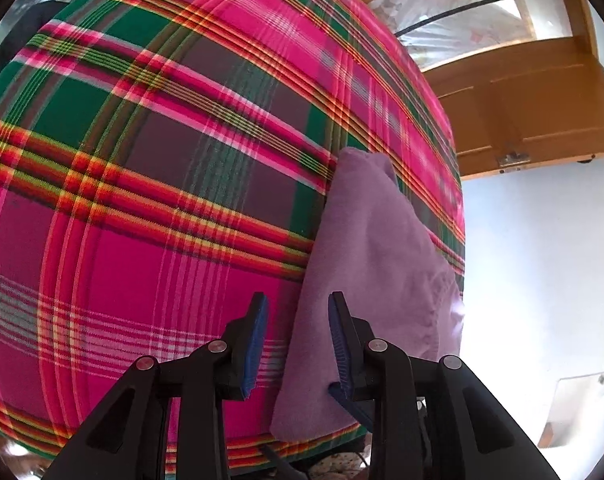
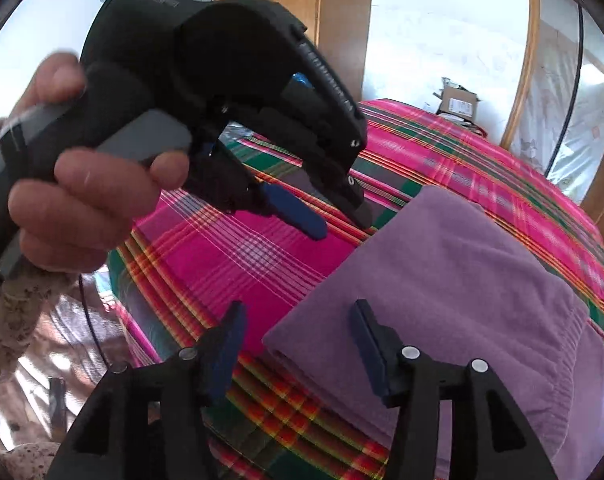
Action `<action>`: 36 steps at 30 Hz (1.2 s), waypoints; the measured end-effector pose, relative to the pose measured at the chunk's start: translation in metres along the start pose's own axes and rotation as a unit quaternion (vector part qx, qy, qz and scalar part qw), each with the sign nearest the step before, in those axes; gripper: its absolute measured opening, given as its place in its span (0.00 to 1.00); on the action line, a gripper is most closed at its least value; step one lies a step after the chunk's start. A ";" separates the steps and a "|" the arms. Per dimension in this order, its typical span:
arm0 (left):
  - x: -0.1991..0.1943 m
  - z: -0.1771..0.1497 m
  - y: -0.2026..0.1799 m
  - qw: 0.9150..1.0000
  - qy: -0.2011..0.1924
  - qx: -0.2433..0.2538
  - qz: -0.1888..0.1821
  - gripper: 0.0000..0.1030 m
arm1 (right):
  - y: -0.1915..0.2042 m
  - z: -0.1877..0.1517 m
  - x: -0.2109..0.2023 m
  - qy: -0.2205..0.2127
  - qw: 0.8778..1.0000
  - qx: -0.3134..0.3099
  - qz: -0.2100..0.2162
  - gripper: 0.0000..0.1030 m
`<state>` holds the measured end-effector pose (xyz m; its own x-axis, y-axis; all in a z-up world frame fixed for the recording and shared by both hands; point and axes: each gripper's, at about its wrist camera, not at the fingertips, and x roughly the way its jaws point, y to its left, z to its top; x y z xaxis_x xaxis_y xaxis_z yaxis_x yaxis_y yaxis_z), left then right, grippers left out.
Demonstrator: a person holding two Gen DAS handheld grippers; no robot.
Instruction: Fold clothes
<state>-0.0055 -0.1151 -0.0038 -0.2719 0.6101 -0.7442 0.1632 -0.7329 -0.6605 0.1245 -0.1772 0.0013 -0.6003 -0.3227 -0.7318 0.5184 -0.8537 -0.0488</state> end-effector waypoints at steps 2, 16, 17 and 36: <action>0.002 0.000 0.000 1.000 0.004 0.003 -0.001 0.31 | 0.002 -0.002 0.001 0.004 1.000 -0.003 -0.022 0.53; 0.010 0.007 0.016 0.999 0.027 -0.003 -0.020 0.31 | 0.009 -0.010 0.007 0.023 0.998 0.009 -0.063 0.52; 0.011 0.008 0.016 0.999 0.027 -0.005 -0.023 0.31 | 0.009 -0.010 0.007 0.024 0.998 0.012 -0.061 0.52; 0.030 0.032 0.005 0.995 0.050 -0.004 -0.085 0.47 | 0.008 -0.013 -0.009 0.015 0.998 0.037 -0.052 0.19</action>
<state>-0.0435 -0.1102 -0.0262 -0.1996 0.7526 -0.6275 0.1308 -0.6142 -0.7782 0.1422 -0.1761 -0.0020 -0.6301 -0.2190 -0.7450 0.4068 -0.9103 -0.0764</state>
